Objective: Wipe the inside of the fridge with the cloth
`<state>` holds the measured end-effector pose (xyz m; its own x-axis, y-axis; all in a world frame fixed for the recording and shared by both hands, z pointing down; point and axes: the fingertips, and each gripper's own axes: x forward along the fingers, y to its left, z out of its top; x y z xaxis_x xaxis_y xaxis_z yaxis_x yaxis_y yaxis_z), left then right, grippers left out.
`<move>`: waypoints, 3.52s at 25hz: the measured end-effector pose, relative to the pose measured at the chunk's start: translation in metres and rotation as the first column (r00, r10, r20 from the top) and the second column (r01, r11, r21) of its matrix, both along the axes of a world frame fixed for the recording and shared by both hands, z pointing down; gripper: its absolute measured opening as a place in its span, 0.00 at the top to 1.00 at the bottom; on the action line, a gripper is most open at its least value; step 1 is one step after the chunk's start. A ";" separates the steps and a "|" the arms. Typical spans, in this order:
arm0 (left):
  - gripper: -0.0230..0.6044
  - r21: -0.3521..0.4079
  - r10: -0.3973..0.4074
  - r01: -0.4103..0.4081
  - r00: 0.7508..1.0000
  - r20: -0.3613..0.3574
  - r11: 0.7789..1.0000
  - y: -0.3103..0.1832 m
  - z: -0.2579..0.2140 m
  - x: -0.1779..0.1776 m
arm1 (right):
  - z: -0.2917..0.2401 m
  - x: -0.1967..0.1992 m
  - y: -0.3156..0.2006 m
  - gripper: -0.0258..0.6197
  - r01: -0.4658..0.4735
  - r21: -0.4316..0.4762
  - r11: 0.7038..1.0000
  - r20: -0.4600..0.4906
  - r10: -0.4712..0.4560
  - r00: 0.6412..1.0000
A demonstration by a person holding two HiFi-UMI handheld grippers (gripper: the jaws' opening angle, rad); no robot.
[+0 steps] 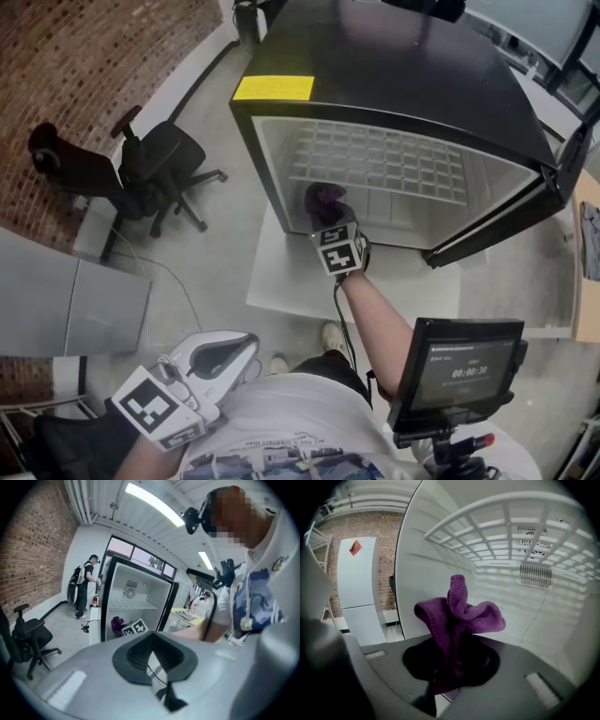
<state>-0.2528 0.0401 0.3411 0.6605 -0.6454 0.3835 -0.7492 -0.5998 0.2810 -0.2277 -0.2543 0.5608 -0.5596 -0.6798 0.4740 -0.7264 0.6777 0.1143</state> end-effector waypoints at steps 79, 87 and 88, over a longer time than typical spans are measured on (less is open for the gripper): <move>0.95 0.033 0.020 -0.017 0.997 -0.076 0.999 0.024 0.012 -0.037 | 0.020 -0.016 0.046 0.83 0.023 -0.084 0.996 -0.048 -0.027 0.998; 0.95 0.054 0.118 -0.112 0.986 -0.115 0.992 0.041 0.009 -0.032 | -0.025 0.003 0.095 0.83 0.046 -0.043 0.998 -0.018 -0.047 0.999; 0.95 0.060 0.135 -0.129 0.984 -0.118 0.990 0.044 0.010 -0.030 | -0.035 0.011 0.104 0.83 0.043 -0.033 0.999 -0.014 -0.043 0.999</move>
